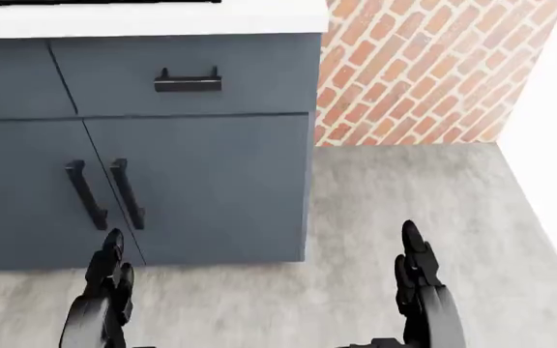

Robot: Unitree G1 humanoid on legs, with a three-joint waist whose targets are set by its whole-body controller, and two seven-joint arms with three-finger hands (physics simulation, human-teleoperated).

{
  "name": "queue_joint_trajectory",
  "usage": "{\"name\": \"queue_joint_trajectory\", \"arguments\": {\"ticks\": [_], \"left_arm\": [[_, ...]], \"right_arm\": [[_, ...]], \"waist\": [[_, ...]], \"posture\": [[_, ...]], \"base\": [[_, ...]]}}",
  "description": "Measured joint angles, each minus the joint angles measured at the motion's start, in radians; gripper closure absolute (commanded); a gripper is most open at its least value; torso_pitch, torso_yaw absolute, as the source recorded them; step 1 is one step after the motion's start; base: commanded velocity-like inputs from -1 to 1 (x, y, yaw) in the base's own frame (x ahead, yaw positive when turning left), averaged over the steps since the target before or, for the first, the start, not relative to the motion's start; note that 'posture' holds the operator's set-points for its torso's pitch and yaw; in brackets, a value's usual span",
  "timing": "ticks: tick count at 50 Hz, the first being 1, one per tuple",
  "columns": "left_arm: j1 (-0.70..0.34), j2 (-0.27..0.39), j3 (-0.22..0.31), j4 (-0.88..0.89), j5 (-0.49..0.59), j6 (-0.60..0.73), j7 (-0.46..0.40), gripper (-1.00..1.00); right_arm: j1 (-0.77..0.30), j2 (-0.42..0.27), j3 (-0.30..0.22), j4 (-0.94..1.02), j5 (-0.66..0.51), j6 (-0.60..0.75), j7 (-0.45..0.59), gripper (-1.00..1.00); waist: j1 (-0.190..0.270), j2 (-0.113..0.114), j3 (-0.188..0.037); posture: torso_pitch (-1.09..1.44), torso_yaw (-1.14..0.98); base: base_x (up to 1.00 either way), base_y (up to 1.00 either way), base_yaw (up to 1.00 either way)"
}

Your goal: Place the bread on the tray of the toaster oven.

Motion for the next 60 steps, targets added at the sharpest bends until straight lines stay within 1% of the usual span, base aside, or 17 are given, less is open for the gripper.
{"name": "queue_joint_trajectory", "arguments": {"ticks": [1,3,5,7,18,21,24,28,31,34,38,42,45,48,53,56,60], "left_arm": [[-0.002,0.002,0.002,-0.014,-0.001,-0.003,-0.001,-1.0],[-0.025,0.004,0.006,-0.049,-0.003,-0.03,0.0,-1.0],[-0.031,0.003,0.005,-0.044,-0.003,-0.053,0.001,-1.0],[-0.02,0.001,0.002,-0.026,-0.003,-0.054,0.0,-1.0],[-0.038,0.005,0.013,-0.005,-0.017,-0.028,-0.004,-1.0],[-0.127,0.027,0.039,0.07,-0.04,0.011,-0.006,-1.0],[-0.247,0.058,0.068,0.165,-0.056,0.05,0.003,-1.0],[-0.359,0.079,0.056,0.053,-0.067,0.208,0.016,-1.0],[-0.542,0.124,0.078,-0.067,-0.09,0.387,0.033,-1.0],[-0.729,0.176,0.12,-0.142,-0.14,0.537,0.058,-1.0],[-0.887,0.255,0.148,-0.151,-0.205,0.649,0.074,-1.0],[-1.03,0.354,0.159,-0.058,-0.245,0.749,0.081,-1.0],[-1.099,0.427,0.152,-0.074,-0.243,0.815,0.066,-1.0],[-1.126,0.493,0.186,-0.187,-0.258,0.911,0.045,-1.0],[-1.13,0.628,0.284,-0.394,-0.306,1.078,0.025,-1.0],[-1.14,0.707,0.343,-0.461,-0.353,1.162,0.016,-1.0],[-1.151,0.772,0.383,-0.445,-0.413,1.188,0.021,-1.0]], "right_arm": [[-0.001,-0.001,0.001,-0.016,0.0,-0.001,0.0,-1.0],[-0.019,-0.004,-0.002,-0.059,-0.002,-0.019,-0.002,-1.0],[-0.025,-0.001,-0.001,-0.057,-0.002,-0.039,-0.003,-1.0],[-0.018,-0.002,0.003,-0.039,-0.003,-0.04,0.0,-1.0],[-0.029,0.003,-0.01,-0.03,0.01,0.0,-0.007,-1.0],[-0.071,-0.003,-0.028,-0.036,0.048,0.064,-0.01,-1.0],[-0.168,-0.028,-0.055,-0.04,0.095,0.157,-0.022,-1.0],[-0.321,-0.078,-0.098,-0.198,0.156,0.363,-0.066,-1.0],[-0.466,-0.129,-0.131,-0.282,0.21,0.498,-0.101,-1.0],[-0.635,-0.198,-0.159,-0.307,0.272,0.632,-0.13,-1.0],[-0.873,-0.304,-0.185,-0.275,0.342,0.773,-0.164,-1.0],[-1.048,-0.387,-0.196,-0.22,0.39,0.853,-0.172,-1.0],[-1.139,-0.445,-0.201,-0.178,0.426,0.897,-0.167,-1.0],[-1.205,-0.519,-0.215,-0.138,0.458,0.934,-0.155,-1.0],[-1.264,-0.654,-0.261,-0.115,0.498,0.988,-0.14,-1.0],[-1.247,-0.714,-0.3,-0.142,0.52,0.997,-0.143,-1.0],[-1.184,-0.733,-0.339,-0.204,0.574,1.004,-0.168,-1.0]], "waist": [[-0.001,-0.004,-0.01],[0.006,-0.003,-0.06],[0.008,-0.01,-0.041],[0.007,-0.009,-0.054],[0.008,-0.004,-0.066],[0.009,-0.004,-0.068],[0.009,-0.002,-0.069],[0.012,-0.005,-0.06],[0.01,-0.013,-0.064],[0.005,-0.01,-0.07],[0.007,0.002,-0.07],[0.007,-0.003,-0.047],[0.006,-0.006,-0.031],[0.005,-0.007,-0.017],[0.006,-0.002,-0.007],[0.007,-0.003,-0.004],[0.01,0.0,-0.006]], "posture": [[0.0,0.0],[0.0,0.0],[0.0,0.0],[0.0,0.0],[0.0,0.0],[0.0,0.0],[0.0,0.0],[0.0,0.0],[0.0,0.0],[0.0,0.0],[0.0,0.0],[0.0,0.0],[0.0,0.0],[0.0,0.0],[0.0,0.0],[0.0,0.0],[0.0,0.0]], "base": [[0.0,0.0,0.0],[0.0,0.0,0.0],[0.0,0.0,0.0],[0.0,0.0,0.0],[0.0,0.0,0.0],[0.0,0.0,0.0],[0.0,0.0,0.0],[0.0,0.0,0.0],[0.0,0.0,0.0],[0.0,0.0,0.0],[0.0,0.0,0.0],[0.0,0.0,0.0],[0.0,0.0,0.0],[0.0,0.0,0.0],[0.0,0.0,0.0],[0.0,0.0,0.0],[0.0,0.0,0.0]]}}
